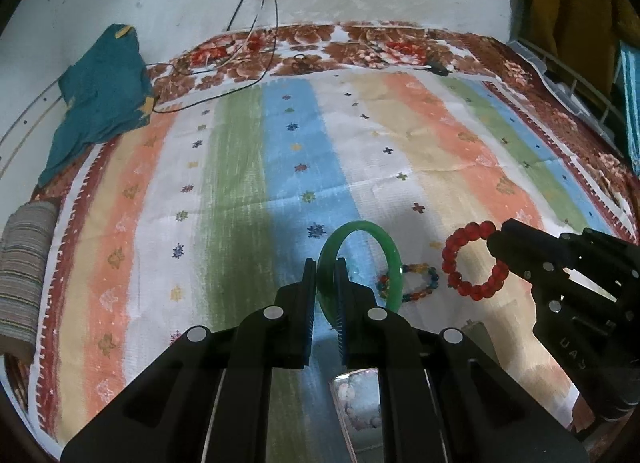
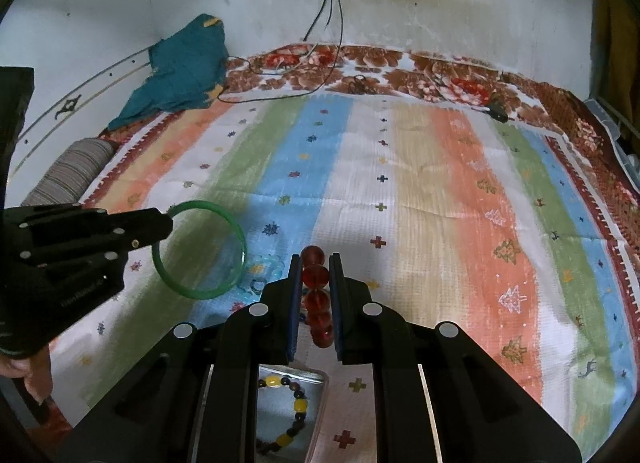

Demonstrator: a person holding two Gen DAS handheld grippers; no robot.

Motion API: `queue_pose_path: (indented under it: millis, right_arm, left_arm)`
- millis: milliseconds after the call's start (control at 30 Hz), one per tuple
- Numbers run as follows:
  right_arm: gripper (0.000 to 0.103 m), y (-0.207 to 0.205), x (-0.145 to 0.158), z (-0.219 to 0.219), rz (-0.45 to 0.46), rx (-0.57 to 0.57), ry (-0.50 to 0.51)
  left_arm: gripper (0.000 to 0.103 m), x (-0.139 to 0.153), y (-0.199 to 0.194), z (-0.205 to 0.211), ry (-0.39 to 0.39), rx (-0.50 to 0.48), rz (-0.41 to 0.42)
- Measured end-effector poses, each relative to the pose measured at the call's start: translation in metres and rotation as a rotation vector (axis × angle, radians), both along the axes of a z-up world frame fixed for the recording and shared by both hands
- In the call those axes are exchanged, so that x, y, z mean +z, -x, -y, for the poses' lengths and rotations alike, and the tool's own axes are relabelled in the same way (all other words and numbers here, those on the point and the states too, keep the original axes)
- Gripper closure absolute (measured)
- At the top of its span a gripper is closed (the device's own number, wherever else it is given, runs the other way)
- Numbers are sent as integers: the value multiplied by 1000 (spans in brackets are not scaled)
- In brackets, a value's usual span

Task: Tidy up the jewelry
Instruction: 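Lift the green bangle and red bracelet and carry both over the tin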

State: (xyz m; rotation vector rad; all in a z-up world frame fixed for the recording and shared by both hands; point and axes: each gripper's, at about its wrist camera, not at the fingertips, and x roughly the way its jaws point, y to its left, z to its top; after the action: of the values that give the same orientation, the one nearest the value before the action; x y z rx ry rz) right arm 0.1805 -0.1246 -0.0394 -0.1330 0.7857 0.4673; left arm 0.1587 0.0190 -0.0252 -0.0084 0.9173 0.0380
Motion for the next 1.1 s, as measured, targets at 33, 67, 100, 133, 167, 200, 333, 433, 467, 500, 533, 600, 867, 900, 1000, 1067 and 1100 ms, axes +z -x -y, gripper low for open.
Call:
queue_pose_path:
  millis: [33, 67, 100, 133, 167, 200, 333, 433, 467, 500, 533, 600, 867, 900, 1000, 1067, 1100]
  right_arm:
    - [89, 1, 1, 1, 0, 2, -5]
    - [89, 3, 2, 2, 2, 4, -10]
    - [89, 5, 3, 2, 3, 6, -12]
    - [89, 7, 5, 3, 6, 9, -15]
    - [89, 9, 6, 4, 8, 11, -18]
    - [89, 12, 7, 4, 9, 14, -21]
    - [89, 19, 10, 7, 18, 14, -28]
    - [89, 25, 12, 7, 21, 20, -31]
    - [89, 27, 13, 7, 22, 23, -32]
    - [89, 30, 13, 7, 21, 27, -34]
    - [89, 32, 14, 8, 21, 29, -35]
    - [89, 37, 14, 8, 20, 36, -37]
    - [89, 53, 13, 9, 17, 43, -39]
    - [89, 56, 12, 9, 16, 43, -39]
    - [89, 63, 11, 11, 12, 47, -37]
    - [89, 67, 10, 12, 10, 49, -40]
    - [89, 68, 10, 13, 9, 50, -41]
  left_arm:
    - [94, 1, 1, 1, 1, -1, 2]
    - [94, 2, 2, 1, 1, -2, 5]
    - [94, 3, 4, 3, 4, -4, 9]
    - [94, 5, 6, 4, 7, -6, 13]
    - [94, 6, 8, 5, 9, -7, 15]
    - [94, 7, 10, 5, 12, -10, 18]
    - [94, 13, 18, 7, 17, -11, 26]
    - [94, 16, 27, 8, 26, -16, 29]
    - [94, 17, 29, 9, 27, -17, 29]
    - [94, 18, 31, 9, 29, -16, 31]
    - [94, 19, 34, 10, 32, -16, 33]
    - [94, 22, 39, 10, 41, -16, 39]
    - [94, 26, 59, 13, 71, -19, 52]
    - [94, 26, 61, 13, 72, -19, 50]
    - [93, 24, 67, 14, 69, -21, 45]
    - [93, 23, 71, 16, 66, -25, 41]
    - [93, 22, 73, 17, 63, -27, 41]
